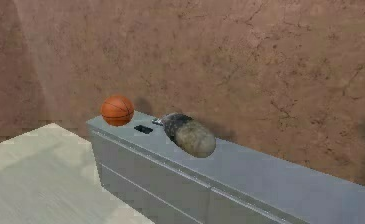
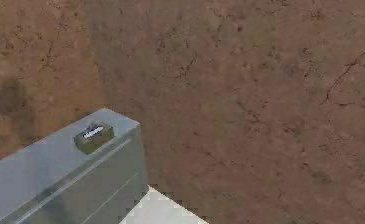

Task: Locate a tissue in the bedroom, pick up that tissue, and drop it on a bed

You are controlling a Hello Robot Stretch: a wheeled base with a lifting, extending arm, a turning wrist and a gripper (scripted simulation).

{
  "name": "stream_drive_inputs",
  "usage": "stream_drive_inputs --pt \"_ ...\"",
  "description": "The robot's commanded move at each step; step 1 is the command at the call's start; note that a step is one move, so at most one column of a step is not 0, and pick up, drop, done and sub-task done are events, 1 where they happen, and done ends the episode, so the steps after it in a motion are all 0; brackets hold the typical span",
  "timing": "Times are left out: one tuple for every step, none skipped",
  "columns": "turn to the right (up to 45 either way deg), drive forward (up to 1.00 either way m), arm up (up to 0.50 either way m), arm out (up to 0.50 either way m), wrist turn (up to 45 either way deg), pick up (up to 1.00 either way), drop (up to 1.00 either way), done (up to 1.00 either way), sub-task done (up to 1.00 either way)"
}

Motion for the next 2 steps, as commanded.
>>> stream_drive_inputs --pt "-21.0 0.00 0.00 0.00 0.0 0.00 0.00 0.00 0.00" --pt "45.0 0.00 0.00 0.00 0.0 0.00 0.00 0.00 0.00"
